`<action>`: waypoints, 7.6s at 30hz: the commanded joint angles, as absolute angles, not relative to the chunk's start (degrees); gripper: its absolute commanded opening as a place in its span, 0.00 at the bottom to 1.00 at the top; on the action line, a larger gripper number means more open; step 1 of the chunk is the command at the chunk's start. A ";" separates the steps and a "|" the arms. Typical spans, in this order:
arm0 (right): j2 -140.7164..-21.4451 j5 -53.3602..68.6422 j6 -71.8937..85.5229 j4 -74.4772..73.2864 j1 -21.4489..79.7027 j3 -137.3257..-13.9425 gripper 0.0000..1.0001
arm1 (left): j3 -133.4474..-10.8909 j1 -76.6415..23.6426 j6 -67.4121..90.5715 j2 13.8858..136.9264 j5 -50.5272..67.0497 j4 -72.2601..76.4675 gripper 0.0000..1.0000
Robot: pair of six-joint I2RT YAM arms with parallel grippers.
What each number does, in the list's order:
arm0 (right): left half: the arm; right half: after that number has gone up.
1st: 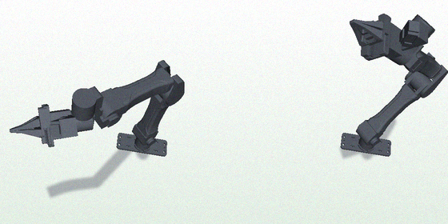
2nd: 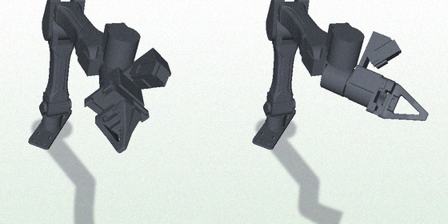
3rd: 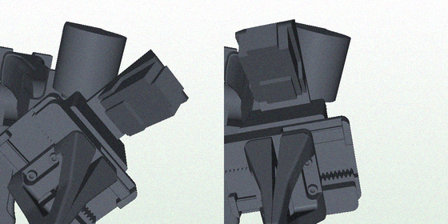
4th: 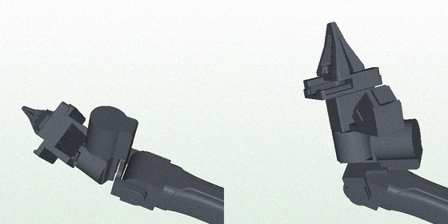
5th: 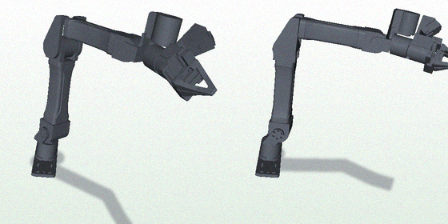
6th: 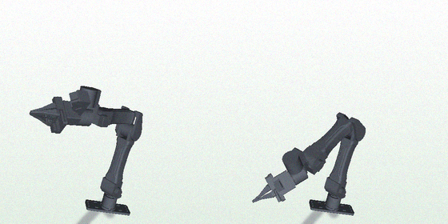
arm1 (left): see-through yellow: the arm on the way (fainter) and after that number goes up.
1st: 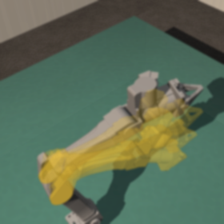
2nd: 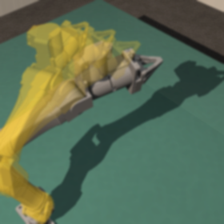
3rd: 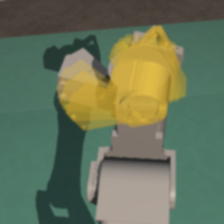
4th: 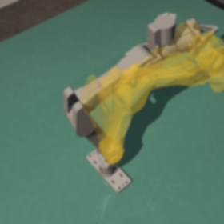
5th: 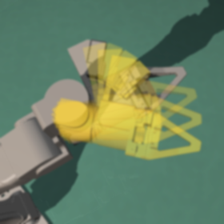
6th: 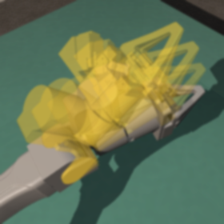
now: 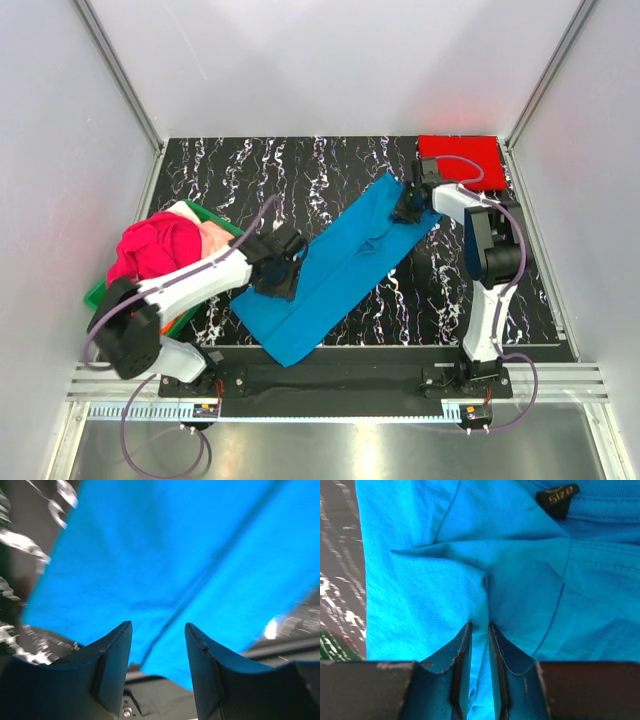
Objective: Fold and stack the t-shirts
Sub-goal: Fold the tshirt
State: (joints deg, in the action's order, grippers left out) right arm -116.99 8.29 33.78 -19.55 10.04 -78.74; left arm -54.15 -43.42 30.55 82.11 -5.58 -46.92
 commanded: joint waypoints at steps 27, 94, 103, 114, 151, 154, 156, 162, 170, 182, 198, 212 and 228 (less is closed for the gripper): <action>-159.17 20.12 22.77 -34.80 14.85 -149.94 0.31 | -63.10 -47.62 19.95 94.30 10.28 -32.96 0.49; -72.86 17.23 30.67 -39.02 9.14 -54.75 0.36 | -62.31 -62.93 48.78 105.91 9.32 -16.35 0.38; -73.30 17.22 30.67 -38.94 9.05 -55.28 0.37 | -63.72 -63.11 46.67 103.10 7.21 -20.47 0.00; -73.65 17.66 30.59 -38.41 9.14 -53.79 0.37 | -65.21 -63.89 46.14 98.79 5.19 -23.82 0.00; -73.82 10.64 53.08 -35.41 29.87 -33.48 0.00 | -62.23 -64.69 44.74 102.92 2.20 -24.26 0.11; -77.86 8.09 53.61 -36.65 32.16 -35.85 0.00 | -62.40 -64.69 44.74 102.83 2.37 -24.17 0.11; -80.14 7.74 53.35 -36.83 33.66 -36.83 0.00 | -62.40 -64.69 44.91 102.75 2.55 -24.26 0.11; -80.77 5.10 55.19 -37.53 36.47 -37.62 0.00 | -61.88 -64.69 44.83 102.39 2.46 -24.17 0.12; -75.95 1.67 53.53 -46.23 36.65 -42.53 0.08 | -63.28 -64.69 44.04 98.70 2.19 -25.05 0.25; -78.75 7.29 49.75 -48.51 36.48 -44.74 0.29 | -54.35 -56.17 40.17 82.82 5.44 -27.69 0.40; -80.68 7.21 52.47 -47.81 36.56 -40.61 0.30 | -36.83 -50.62 44.21 75.15 9.40 -21.10 0.45; -76.64 6.50 54.32 -45.88 36.56 -37.97 0.32 | -33.31 -50.80 46.49 75.41 10.81 -17.58 0.37; -78.31 4.22 53.00 -45.61 36.65 -39.81 0.29 | -32.96 -50.98 46.49 76.11 11.78 -14.77 0.00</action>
